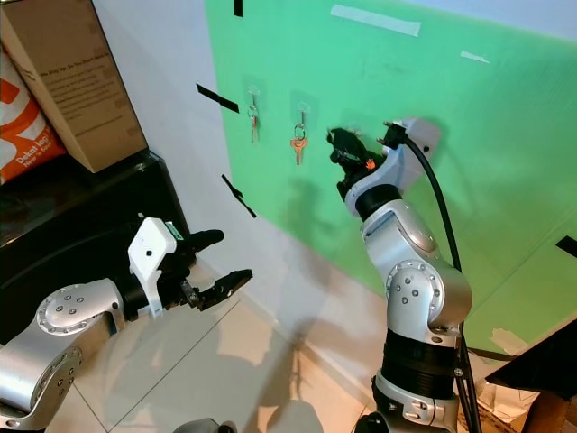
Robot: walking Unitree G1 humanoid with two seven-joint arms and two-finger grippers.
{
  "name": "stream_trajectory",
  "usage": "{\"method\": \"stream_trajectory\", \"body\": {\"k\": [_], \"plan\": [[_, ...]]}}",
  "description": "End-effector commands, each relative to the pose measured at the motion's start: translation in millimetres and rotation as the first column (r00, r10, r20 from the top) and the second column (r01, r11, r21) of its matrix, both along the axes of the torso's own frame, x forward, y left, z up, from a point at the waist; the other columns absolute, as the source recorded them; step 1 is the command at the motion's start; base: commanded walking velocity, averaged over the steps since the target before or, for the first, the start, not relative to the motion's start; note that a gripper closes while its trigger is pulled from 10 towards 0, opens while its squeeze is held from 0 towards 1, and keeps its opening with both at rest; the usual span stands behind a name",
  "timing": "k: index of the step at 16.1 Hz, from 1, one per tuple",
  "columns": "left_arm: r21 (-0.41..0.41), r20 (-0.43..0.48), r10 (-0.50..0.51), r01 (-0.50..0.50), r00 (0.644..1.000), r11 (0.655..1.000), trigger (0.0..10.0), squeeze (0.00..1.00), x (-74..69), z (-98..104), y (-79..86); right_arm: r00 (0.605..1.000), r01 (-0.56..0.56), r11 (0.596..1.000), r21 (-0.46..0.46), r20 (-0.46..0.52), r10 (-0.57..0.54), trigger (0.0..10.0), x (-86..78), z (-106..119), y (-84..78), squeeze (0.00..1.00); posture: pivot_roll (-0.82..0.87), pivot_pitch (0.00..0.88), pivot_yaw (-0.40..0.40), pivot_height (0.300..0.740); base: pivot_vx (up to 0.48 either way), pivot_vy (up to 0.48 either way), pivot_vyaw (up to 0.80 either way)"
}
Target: Hang keys on a hook
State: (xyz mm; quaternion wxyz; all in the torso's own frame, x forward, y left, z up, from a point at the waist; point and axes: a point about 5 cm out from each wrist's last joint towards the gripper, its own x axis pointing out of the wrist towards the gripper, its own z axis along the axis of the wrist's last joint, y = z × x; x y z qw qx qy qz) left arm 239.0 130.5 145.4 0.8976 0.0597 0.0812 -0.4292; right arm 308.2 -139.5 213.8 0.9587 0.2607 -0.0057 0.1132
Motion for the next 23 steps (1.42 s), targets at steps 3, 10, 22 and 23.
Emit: {"method": "stream_trajectory", "body": {"k": [3, 10, 22, 23], "plan": [[0.005, 0.002, -0.005, 0.005, 1.000, 1.000, 10.0, 0.00, -0.3, 2, -0.8, 0.999, 0.003, 1.000, 0.018, -0.046, -0.002, 10.0, 2.1, -4, -0.3, 0.00, 0.02, 0.000, 0.046, 0.740, 0.000, 0.000, 0.00], [0.003, 0.000, -0.010, 0.010, 1.000, 1.000, 10.0, 0.00, -0.8, 3, -1.6, 0.993, 0.007, 1.000, 0.005, -0.119, -0.007, 10.0, 1.9, -17, -1.0, 0.00, 0.02, 0.000, 0.047, 0.740, 0.000, 0.000, 0.00], [0.002, 0.007, -0.014, 0.014, 1.000, 1.000, 10.0, 0.00, 0.1, 4, -2.1, 0.993, 0.001, 1.000, -0.001, -0.114, -0.001, 10.0, -1.3, -22, -1.4, 0.00, 0.02, 0.000, 0.048, 0.740, 0.000, 0.000, 0.00], [0.002, 0.008, -0.013, 0.013, 1.000, 1.000, 10.0, 0.00, -0.2, 4, -2.1, 0.997, 0.002, 1.000, 0.025, -0.072, 0.000, 10.0, -3.3, -15, -2.3, 0.00, 0.02, 0.000, 0.046, 0.740, 0.000, 0.000, 0.00]]}}
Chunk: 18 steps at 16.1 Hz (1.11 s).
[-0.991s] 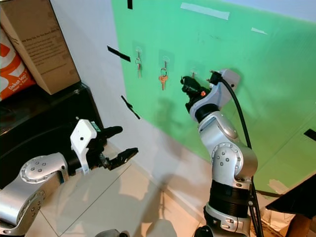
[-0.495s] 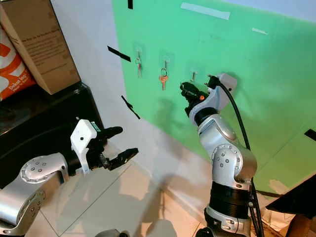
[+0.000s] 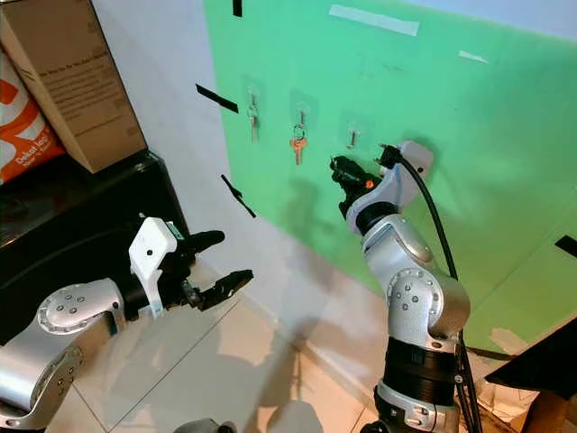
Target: Hang keys on a hook
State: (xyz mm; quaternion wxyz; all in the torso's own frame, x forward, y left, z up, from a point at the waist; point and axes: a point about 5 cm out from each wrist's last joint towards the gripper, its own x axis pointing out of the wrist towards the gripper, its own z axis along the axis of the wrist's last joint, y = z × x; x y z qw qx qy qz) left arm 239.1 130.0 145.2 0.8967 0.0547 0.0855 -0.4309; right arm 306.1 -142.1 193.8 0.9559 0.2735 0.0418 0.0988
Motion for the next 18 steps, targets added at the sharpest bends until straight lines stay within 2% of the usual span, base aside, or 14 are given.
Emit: {"method": "stream_trajectory", "body": {"k": [1, 3, 6, 12, 14, 18], "plan": [[0.007, 0.021, -0.010, 0.010, 1.000, 1.000, 10.0, 0.00, -0.4, 4, -1.6, 0.998, -0.004, 1.000, 0.027, 0.064, 0.002, 10.0, -3.6, 11, -0.7, 0.00, 0.02, 0.000, 0.045, 0.740, 0.000, 0.000, 0.00], [0.007, 0.018, -0.014, 0.014, 1.000, 1.000, 10.0, 0.00, -0.6, 3, -1.5, 0.993, -0.021, 0.999, 0.035, 0.113, 0.017, 10.0, -7.2, 19, 0.2, 0.00, 0.02, 0.000, 0.050, 0.740, 0.000, 0.000, 0.00], [0.007, 0.015, -0.019, 0.019, 1.000, 1.000, 10.0, 0.00, -0.4, 2, -1.3, 0.991, -0.025, 0.999, 0.033, 0.132, 0.020, 10.0, -8.4, 22, 1.1, 0.00, 0.02, 0.000, 0.052, 0.740, 0.000, 0.000, 0.00], [0.011, 0.015, -0.023, 0.023, 1.000, 1.000, 10.0, 0.00, -2.5, 1, -2.1, 0.994, -0.041, 0.999, -0.009, 0.103, 0.042, 10.0, -4.5, 18, 9.3, 0.00, 0.03, 0.000, 0.041, 0.740, 0.000, 0.000, 0.00], [0.009, 0.013, -0.017, 0.016, 1.000, 1.000, 10.0, 0.00, -4.8, 1, -1.9, 0.996, -0.016, 0.999, -0.038, 0.086, 0.019, 10.0, -1.9, 15, 9.5, 0.00, 0.03, 0.000, 0.032, 0.740, 0.000, 0.000, 0.00], [0.012, 0.009, -0.008, 0.008, 1.000, 1.000, 10.0, 0.00, -7.8, 1, 0.4, 0.997, 0.028, 0.999, -0.030, 0.075, -0.026, 10.0, 2.0, 14, 5.6, 0.00, 0.04, 0.000, 0.022, 0.740, 0.000, 0.000, 0.00]]}}
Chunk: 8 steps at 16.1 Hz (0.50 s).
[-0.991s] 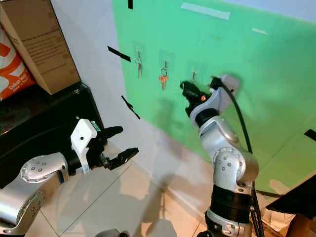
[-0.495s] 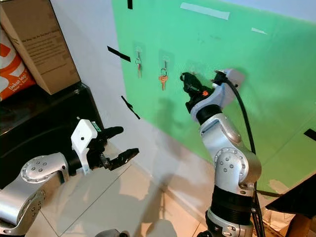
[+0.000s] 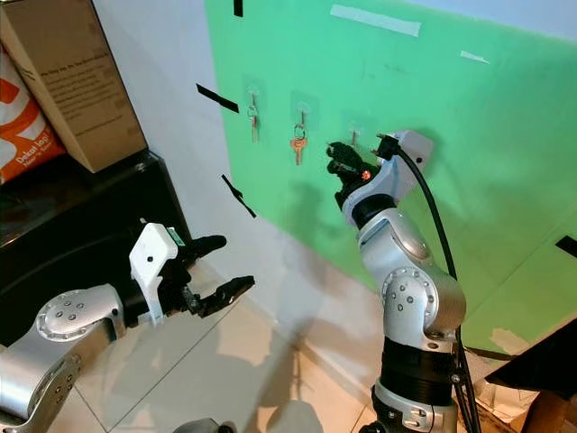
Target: Hang keys on a hook
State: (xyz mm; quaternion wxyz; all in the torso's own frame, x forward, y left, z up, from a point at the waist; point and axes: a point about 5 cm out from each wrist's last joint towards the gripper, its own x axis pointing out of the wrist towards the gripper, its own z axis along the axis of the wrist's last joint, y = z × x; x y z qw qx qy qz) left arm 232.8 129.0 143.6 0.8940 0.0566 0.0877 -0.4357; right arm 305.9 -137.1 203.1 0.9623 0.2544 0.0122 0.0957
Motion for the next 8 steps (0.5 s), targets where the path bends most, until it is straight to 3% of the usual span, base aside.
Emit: {"method": "stream_trajectory", "body": {"k": [1, 8], "plan": [[0.008, 0.011, 0.006, -0.006, 1.000, 1.000, 10.0, 0.00, -2.1, 2.5, 2.0, 1.000, 0.012, 1.000, 0.008, 0.016, -0.012, 10.0, 2.8, 4.9, -0.1, 0.00, 0.04, 0.000, 0.019, 0.740, 0.000, 0.000, 0.00], [0.010, 0.007, 0.011, -0.011, 1.000, 1.000, 10.0, 0.00, -3.2, 2.8, 3.8, 1.000, 0.004, 0.993, 0.114, 0.020, -0.006, 10.0, 2.7, 6.9, -4.0, 0.00, 0.04, 0.000, 0.020, 0.740, 0.000, 0.000, 0.00]]}}
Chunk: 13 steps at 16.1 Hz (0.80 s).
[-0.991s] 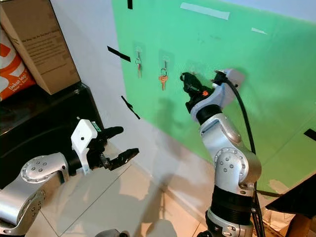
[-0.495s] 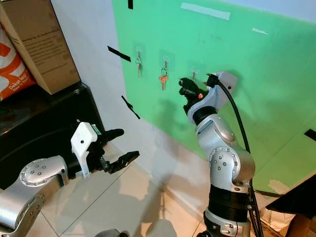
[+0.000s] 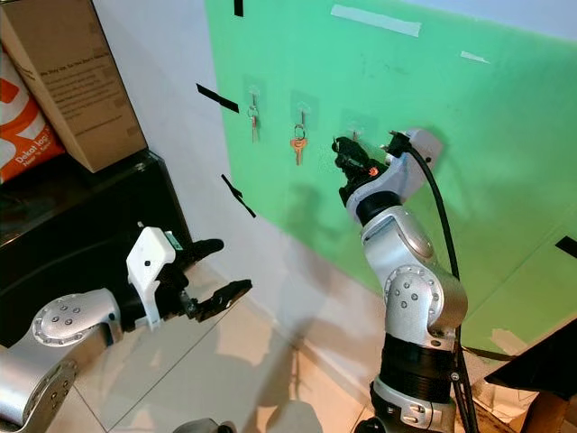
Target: Hang keys on a hook
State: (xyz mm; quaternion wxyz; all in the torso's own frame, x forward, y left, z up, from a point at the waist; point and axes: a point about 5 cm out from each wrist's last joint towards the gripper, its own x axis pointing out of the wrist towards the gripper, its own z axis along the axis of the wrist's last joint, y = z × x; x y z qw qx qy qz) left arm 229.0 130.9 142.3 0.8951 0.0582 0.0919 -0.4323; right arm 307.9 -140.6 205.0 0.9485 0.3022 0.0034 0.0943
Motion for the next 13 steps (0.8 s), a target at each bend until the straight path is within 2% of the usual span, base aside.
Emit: {"method": "stream_trajectory", "body": {"k": [1, 7, 11, 13], "plan": [[0.004, 0.014, 0.003, -0.003, 1.000, 1.000, 10.0, 0.00, 1.4, 5, 1.6, 1.000, 0.010, 1.000, 0.027, 0.010, -0.010, 10.0, 2.0, 6, -1.3, 0.00, 0.04, 0.000, 0.020, 0.740, 0.000, 0.000, 0.00], [0.008, 0.016, 0.000, 0.000, 1.000, 1.000, 10.0, 0.00, 1.7, 5, 2.4, 0.993, 0.099, 0.987, 0.127, -0.075, -0.090, 10.0, 8.0, -2, -11.0, 0.00, 0.05, 0.000, 0.022, 0.740, 0.000, 0.000, 0.00], [0.006, 0.017, -0.008, 0.008, 1.000, 1.000, 10.0, 0.00, 3.8, 6, 0.7, 0.981, 0.150, 0.978, 0.142, -0.148, -0.128, 10.0, 9.1, -13, -17.2, 0.00, 0.04, 0.000, 0.030, 0.740, 0.000, 0.000, 0.00], [0.006, 0.017, -0.009, 0.009, 1.000, 1.000, 10.0, 0.00, 4.2, 5, 0.8, 0.976, 0.140, 0.983, 0.119, -0.183, -0.116, 10.0, 8.2, -20, -16.8, 0.00, 0.04, 0.000, 0.029, 0.740, 0.000, 0.000, 0.00]]}}
